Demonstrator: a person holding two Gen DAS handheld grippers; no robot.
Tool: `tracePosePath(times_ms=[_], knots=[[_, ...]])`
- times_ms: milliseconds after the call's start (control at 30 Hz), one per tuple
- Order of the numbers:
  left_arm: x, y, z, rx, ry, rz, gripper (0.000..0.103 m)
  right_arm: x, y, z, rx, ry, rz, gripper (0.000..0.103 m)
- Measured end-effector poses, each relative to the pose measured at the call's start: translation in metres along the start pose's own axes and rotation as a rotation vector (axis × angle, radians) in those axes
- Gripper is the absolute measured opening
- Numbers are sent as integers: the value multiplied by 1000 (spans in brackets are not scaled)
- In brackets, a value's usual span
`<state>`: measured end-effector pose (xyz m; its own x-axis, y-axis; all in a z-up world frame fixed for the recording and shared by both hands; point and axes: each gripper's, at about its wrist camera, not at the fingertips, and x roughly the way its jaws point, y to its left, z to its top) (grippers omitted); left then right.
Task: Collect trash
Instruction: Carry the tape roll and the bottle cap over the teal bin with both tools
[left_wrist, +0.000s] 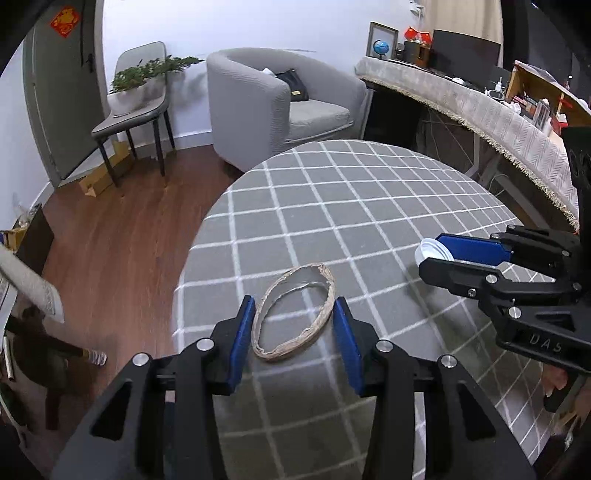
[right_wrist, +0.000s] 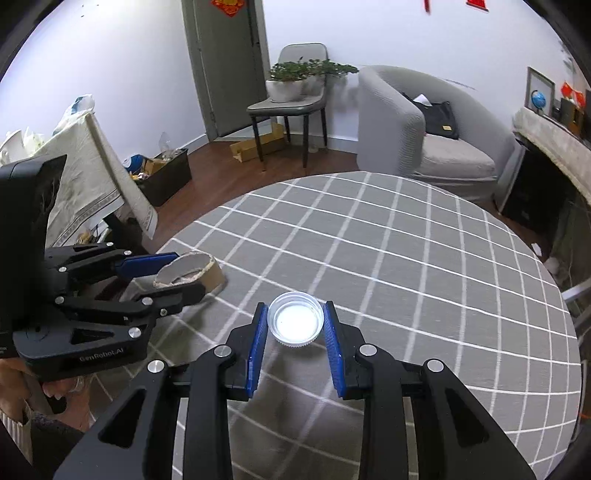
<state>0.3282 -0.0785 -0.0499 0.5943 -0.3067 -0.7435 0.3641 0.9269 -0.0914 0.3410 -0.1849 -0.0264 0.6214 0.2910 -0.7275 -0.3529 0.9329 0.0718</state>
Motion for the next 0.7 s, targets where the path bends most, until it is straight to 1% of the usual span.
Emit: tracePosePath(times_ms=[133, 300, 367, 467, 700], knots=[[-13, 12, -11, -33, -9, -12, 46, -1, 18, 1, -25, -3, 8, 30], [-33, 24, -23, -50, -34, 14, 46, 0, 35, 0, -27, -12, 19, 30], [-42, 30, -27, -61, -50, 31, 46, 0, 45, 1, -39, -23, 32, 30], [-51, 37, -30, -73, -62, 37, 46, 0, 60, 1, -59, -30, 44, 30], [-63, 56, -47, -88, -62, 58, 46, 7, 91, 3, -84, -32, 84, 30]])
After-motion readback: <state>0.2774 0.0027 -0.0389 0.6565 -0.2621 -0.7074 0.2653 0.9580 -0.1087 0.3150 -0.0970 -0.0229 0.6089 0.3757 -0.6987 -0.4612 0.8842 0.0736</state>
